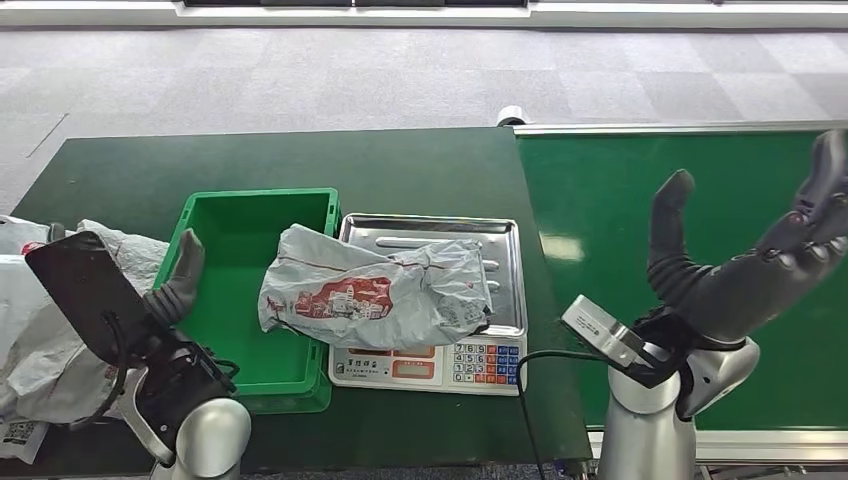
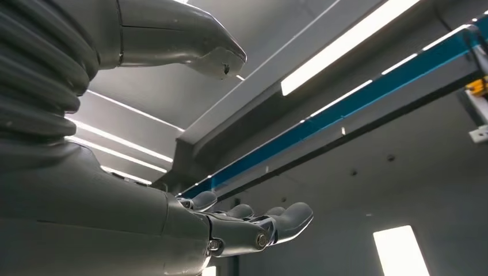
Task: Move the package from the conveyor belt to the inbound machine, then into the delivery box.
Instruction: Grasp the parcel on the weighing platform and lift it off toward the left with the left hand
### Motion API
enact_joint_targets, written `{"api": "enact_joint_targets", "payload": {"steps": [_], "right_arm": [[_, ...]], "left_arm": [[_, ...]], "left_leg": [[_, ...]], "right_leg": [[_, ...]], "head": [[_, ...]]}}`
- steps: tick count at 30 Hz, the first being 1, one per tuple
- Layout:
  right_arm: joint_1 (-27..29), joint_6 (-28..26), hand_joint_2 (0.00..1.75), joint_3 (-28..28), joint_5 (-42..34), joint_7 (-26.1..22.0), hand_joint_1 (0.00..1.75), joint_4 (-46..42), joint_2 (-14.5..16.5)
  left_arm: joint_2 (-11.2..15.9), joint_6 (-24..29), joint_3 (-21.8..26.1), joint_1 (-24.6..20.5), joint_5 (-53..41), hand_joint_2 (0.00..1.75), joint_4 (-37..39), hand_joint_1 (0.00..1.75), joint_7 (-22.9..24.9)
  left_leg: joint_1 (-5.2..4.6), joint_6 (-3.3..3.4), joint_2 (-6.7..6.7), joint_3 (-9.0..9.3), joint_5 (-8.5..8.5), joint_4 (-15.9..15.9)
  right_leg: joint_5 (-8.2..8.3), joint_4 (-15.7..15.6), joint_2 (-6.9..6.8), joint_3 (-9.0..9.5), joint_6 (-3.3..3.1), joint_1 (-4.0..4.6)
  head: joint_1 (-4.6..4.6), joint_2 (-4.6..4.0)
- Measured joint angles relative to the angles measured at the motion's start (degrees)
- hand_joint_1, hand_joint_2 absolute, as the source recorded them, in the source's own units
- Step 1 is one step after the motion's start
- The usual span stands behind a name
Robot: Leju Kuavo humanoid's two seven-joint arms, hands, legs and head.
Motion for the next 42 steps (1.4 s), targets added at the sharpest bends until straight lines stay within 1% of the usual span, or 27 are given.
{"api": "enact_joint_targets", "payload": {"steps": [2, 4, 6, 8, 9, 10, 13, 15, 17, 18, 20, 27, 37, 40, 42], "right_arm": [[0.2, 0.0, 1.75, -1.0, 0.9, 1.7, 0.00, -0.7, 0.1], [0.3, 0.0, 1.75, -1.6, 1.9, 3.3, 0.00, -0.8, 0.1], [0.4, 0.0, 1.75, -2.0, 2.9, 4.6, 0.00, -0.8, 0.1], [0.4, 0.0, 1.75, -2.1, 3.4, 5.3, 0.00, -0.8, 0.1], [0.4, 0.0, 1.75, -2.2, 3.5, 5.4, 0.00, -0.7, 0.1], [0.4, 0.0, 1.75, -2.3, 3.6, 5.4, 0.00, -0.6, 0.1], [0.4, 0.0, 1.75, -2.6, 3.6, 5.3, 0.00, 0.0, 0.1], [0.4, 0.1, 1.75, -2.8, 3.5, 5.0, 0.00, 0.4, 0.1], [0.4, 0.1, 1.75, -3.0, 3.5, 5.1, 0.00, 0.9, 0.1], [0.4, 0.1, 1.75, -3.2, 3.5, 5.3, 0.00, 1.0, 0.1], [0.4, 0.1, 1.75, -3.5, 3.5, 5.7, 0.00, 1.3, 0.1], [0.6, 0.1, 1.75, -4.8, 2.7, 5.5, 0.00, 1.5, 0.1], [0.8, 0.1, 1.75, -5.5, 2.5, 5.5, 0.00, 1.5, 0.1], [0.9, 0.0, 1.75, -5.8, 2.2, 5.6, 0.00, 1.5, 0.1], [1.0, 0.0, 1.75, -6.1, 2.0, 5.7, 0.00, 1.5, 0.1]], "left_arm": [[-0.9, 0.1, -0.1, -1.2, -5.9, 1.75, 0.4, 0.00, 0.0], [-1.2, 0.1, -0.5, -2.3, -9.0, 1.75, 1.1, 0.00, 0.0], [-1.3, -0.2, -1.9, -3.9, -9.6, 1.75, 2.7, 0.00, 0.0], [-1.2, -2.9, -4.6, -5.5, -8.4, 1.75, 5.1, 0.00, 0.0], [-1.0, -6.1, -6.3, -6.4, -7.3, 1.75, 6.3, 0.00, 0.0], [-0.6, -10.7, -8.3, -7.3, -6.2, 1.75, 7.5, 0.00, 0.0], [1.1, -26.8, -14.7, -9.6, -2.1, 1.75, 10.8, 0.00, 0.0], [2.1, -36.8, -18.5, -10.6, 2.4, 1.75, 13.2, 0.00, 0.0], [3.1, -43.8, -21.6, -11.6, 6.2, 1.75, 16.0, 0.00, 0.0], [3.6, -45.6, -22.9, -11.9, 7.2, 1.75, 17.3, 0.00, 0.0], [4.3, -47.3, -24.9, -12.5, 8.3, 1.75, 19.7, 0.00, 0.0], [6.3, -48.5, -28.6, -14.1, 8.2, 1.75, 26.2, 0.00, 0.0], [7.3, -49.1, -30.8, -15.0, 7.3, 1.75, 29.7, 0.00, 0.0], [7.3, -48.3, -32.3, -16.2, 3.8, 1.75, 31.4, 0.00, 0.0], [7.1, -45.4, -33.8, -17.4, -1.3, 1.75, 33.5, 0.00, 0.0]], "left_leg": [[-0.02, 0.01, 0.09, 0.06, -0.01, 0.0], [-0.03, 0.02, 0.20, 0.09, -0.01, 0.0], [-0.02, 0.02, 0.23, 0.09, 0.01, 0.0], [-0.02, 0.03, 0.22, 0.08, 0.03, 0.0], [-0.02, 0.03, 0.22, 0.07, 0.04, 0.0], [-0.02, 0.04, 0.22, 0.06, 0.04, 0.0], [-0.04, 0.04, 0.26, 0.05, 0.04, 0.0], [-0.05, 0.05, 0.32, 0.04, 0.02, 0.0], [-0.05, 0.07, 0.36, 0.03, -0.01, 0.0], [-0.05, 0.08, 0.38, 0.03, -0.02, 0.0], [-0.05, 0.08, 0.45, 0.02, -0.04, 0.0], [-0.04, 0.07, 0.52, -0.02, -0.04, 0.0], [-0.04, 0.08, 0.52, -0.05, -0.04, 0.0], [-0.04, 0.08, 0.52, -0.05, -0.04, 0.0], [-0.04, 0.08, 0.54, -0.05, -0.04, 0.0]], "right_leg": [[0.03, 0.0, 0.10, 0.00, 0.02, -0.02], [0.07, 0.0, 0.22, -0.03, 0.04, -0.02], [0.10, 0.0, 0.24, -0.03, 0.05, -0.02], [0.12, 0.0, 0.23, -0.01, 0.07, -0.01], [0.14, 0.0, 0.24, -0.01, 0.07, -0.01], [0.15, 0.0, 0.24, -0.01, 0.08, -0.01], [0.17, 0.0, 0.30, -0.02, 0.09, -0.03], [0.17, 0.0, 0.39, -0.06, 0.10, -0.04], [0.17, 0.0, 0.44, -0.09, 0.10, -0.04], [0.17, 0.0, 0.46, -0.11, 0.10, -0.04], [0.17, 0.0, 0.49, -0.15, 0.10, -0.04], [0.16, 0.0, 0.52, -0.21, 0.10, -0.02], [0.16, 0.0, 0.52, -0.23, 0.10, -0.03], [0.16, 0.0, 0.52, -0.24, 0.10, -0.03], [0.17, 0.0, 0.53, -0.26, 0.10, -0.03]], "head": [[0.01, 0.00], [-0.02, 0.00], [-0.03, 0.00], [-0.02, 0.00], [-0.02, 0.00], [-0.01, 0.00], [-0.01, 0.00], [-0.01, 0.00], [-0.01, 0.00], [-0.01, 0.00], [-0.01, 0.00], [-0.02, 0.00], [-0.01, 0.00], [-0.01, 0.00], [-0.01, 0.00]]}}
